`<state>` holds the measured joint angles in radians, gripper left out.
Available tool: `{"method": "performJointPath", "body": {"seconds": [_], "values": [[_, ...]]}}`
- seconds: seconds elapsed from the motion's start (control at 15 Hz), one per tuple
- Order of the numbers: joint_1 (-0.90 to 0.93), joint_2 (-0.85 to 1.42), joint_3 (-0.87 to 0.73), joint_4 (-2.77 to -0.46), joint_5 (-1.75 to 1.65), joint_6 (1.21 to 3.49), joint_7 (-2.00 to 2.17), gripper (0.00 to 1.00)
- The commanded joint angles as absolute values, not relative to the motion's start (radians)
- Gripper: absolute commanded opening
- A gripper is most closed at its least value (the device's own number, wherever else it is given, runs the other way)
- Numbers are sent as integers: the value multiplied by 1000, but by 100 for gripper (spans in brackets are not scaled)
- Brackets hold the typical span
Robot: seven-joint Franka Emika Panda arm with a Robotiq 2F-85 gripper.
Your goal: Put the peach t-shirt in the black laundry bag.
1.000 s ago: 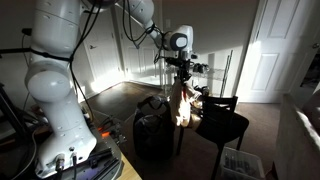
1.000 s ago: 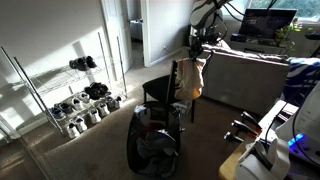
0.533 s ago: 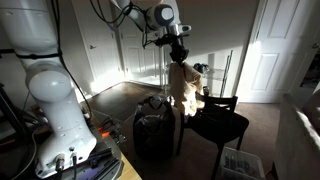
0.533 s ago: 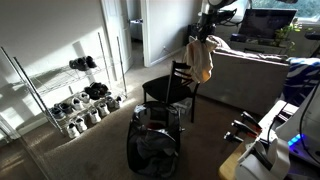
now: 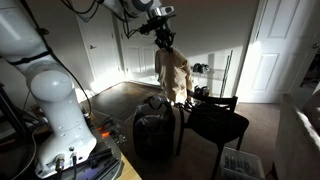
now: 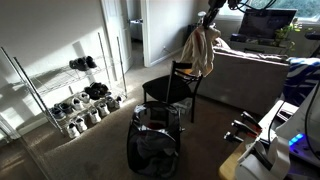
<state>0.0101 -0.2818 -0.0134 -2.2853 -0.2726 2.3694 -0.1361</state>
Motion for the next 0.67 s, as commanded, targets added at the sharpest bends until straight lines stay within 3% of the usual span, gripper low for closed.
{"method": "performJointPath", "body": {"seconds": [0.0, 0.6], "values": [[-14, -402, 15, -2345, -316, 2498, -72, 2], [21, -326, 192, -2192, -378, 2584, 11, 2]]}}
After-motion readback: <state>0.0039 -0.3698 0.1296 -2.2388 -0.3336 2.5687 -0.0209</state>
